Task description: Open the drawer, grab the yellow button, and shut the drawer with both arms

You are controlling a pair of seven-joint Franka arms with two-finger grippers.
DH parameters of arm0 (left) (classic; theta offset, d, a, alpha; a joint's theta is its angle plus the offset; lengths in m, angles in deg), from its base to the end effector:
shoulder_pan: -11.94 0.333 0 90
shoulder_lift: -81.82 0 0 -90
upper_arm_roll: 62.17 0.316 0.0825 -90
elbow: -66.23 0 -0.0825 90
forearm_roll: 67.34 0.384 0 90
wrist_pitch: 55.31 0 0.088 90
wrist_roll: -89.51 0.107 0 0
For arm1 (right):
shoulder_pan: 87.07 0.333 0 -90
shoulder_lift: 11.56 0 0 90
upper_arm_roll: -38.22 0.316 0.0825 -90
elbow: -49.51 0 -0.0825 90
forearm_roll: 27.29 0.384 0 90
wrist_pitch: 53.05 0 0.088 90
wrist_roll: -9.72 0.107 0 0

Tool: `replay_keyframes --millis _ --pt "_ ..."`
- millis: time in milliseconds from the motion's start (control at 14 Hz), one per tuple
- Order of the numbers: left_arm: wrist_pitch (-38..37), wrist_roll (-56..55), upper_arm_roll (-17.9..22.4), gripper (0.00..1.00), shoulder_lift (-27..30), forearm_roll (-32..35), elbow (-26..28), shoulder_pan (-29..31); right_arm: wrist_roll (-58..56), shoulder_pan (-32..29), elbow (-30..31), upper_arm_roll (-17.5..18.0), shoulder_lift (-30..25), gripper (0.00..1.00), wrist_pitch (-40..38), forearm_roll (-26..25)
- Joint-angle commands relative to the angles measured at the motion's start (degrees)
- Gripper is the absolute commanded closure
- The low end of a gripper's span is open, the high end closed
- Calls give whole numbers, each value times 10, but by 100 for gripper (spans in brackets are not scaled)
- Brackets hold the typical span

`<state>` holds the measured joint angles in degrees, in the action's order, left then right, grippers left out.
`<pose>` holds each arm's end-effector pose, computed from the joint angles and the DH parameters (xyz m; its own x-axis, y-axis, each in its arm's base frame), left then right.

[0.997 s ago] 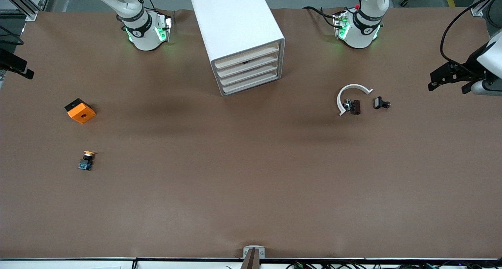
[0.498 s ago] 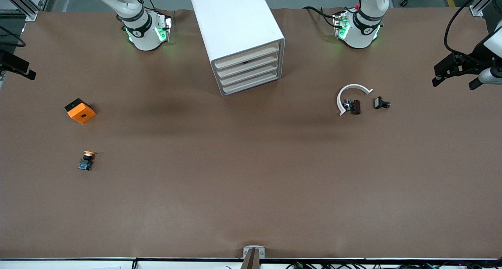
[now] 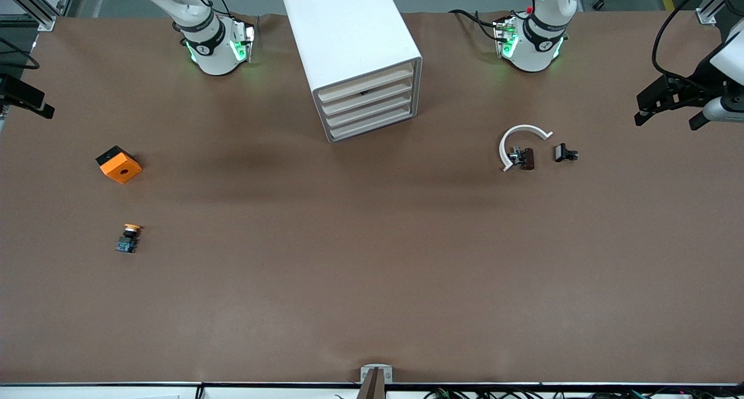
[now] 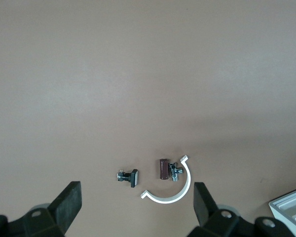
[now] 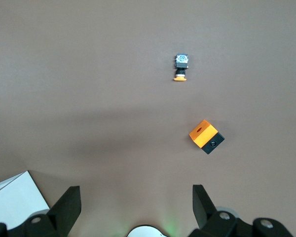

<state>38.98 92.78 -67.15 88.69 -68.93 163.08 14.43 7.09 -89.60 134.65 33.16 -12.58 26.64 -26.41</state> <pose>0.5233 -0.0284 0.6389 0.9923 -0.0983 0.0756 -0.0996 -0.9949 0.0131 0.5254 -0.0686 0.6583 0.9936 -0.0832 -0.0764 -0.0850 -0.9962 -0.0204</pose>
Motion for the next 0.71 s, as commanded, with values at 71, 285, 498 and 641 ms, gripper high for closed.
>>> replay_keyframes --millis 71,285,498,641 --pt "-20 -12 -12 0 -2 8 -18 1 1 -8 17 11 -22 0 4 -4" --pt "-28 -13 -13 0 -3 9 -25 0 0 -8 17 12 -24 0 3 -4" --pt "-29 -13 -13 0 -3 9 -28 1 -13 -9 17 11 -23 0 0 -4" --pt "-29 -15 -12 0 -3 9 -28 2 -31 -9 17 11 -24 0 5 -8"
